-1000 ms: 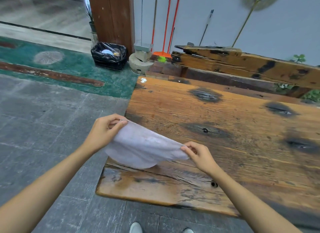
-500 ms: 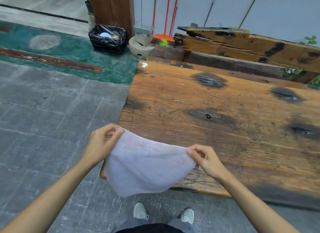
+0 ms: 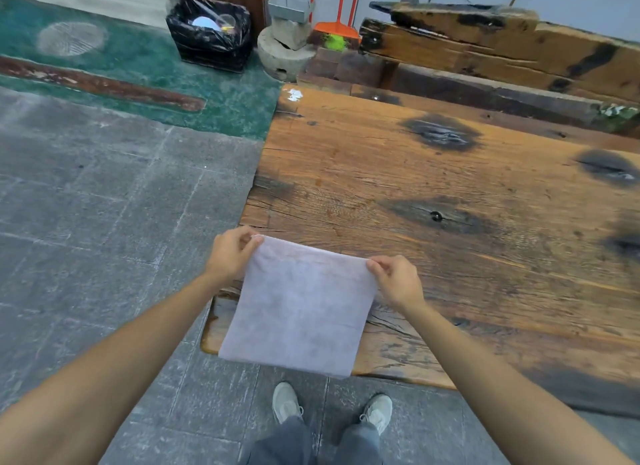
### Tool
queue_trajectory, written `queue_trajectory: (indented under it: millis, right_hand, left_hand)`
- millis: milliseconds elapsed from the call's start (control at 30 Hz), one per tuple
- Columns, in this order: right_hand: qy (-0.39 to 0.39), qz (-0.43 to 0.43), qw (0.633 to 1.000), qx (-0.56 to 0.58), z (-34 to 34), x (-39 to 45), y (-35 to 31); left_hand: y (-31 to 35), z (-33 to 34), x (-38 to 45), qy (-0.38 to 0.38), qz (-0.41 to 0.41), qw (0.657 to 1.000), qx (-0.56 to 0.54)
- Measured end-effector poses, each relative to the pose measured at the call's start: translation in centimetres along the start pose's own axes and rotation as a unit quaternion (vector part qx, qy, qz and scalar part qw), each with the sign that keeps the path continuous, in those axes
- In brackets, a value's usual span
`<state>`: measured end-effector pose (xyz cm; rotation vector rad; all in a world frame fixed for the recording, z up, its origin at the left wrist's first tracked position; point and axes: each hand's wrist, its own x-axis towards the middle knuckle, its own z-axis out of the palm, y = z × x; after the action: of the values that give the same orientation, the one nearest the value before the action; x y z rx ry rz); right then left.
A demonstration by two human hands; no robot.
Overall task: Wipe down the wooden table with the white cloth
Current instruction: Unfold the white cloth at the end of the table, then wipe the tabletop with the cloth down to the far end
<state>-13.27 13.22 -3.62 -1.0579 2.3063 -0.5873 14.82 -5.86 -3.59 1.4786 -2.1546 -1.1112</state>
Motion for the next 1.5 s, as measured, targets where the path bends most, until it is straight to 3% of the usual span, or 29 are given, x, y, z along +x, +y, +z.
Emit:
queue_trajectory:
  millis: [267, 433, 567, 700, 1067, 1500]
  right_hand:
    - [0.018, 0.122, 0.992, 0.011, 5.1, 2.5, -0.4]
    - [-0.043, 0.055, 0.998, -0.008, 10.8, -1.9, -1.0]
    - [-0.023, 0.038, 0.998, -0.053, 14.4, -3.3, -0.8]
    - [0.006, 0.038, 0.995, -0.091, 17.0, -3.6, 0.1]
    - [0.113, 0.097, 0.976, -0.159, 20.4, -1.1, 0.4]
    - [0.173, 0.095, 0.963, -0.184, 17.8, 18.8, -1.6]
  left_hand:
    - [-2.2, 3.1, 3.2, -0.008, -0.084, 0.984, 0.156]
    - [-3.2, 6.8, -0.4, -0.067, 0.006, 0.983, 0.169]
    - [-4.7, 9.8, -1.9, -0.122, 0.08, 0.972, 0.182]
    - [-7.3, 12.3, -2.8, -0.145, 0.078, 0.963, 0.214]
    - [-7.4, 16.2, -3.0, -0.028, 0.026, 0.954, 0.298]
    - [-2.6, 19.1, 15.7, 0.058, 0.017, 0.955, 0.292]
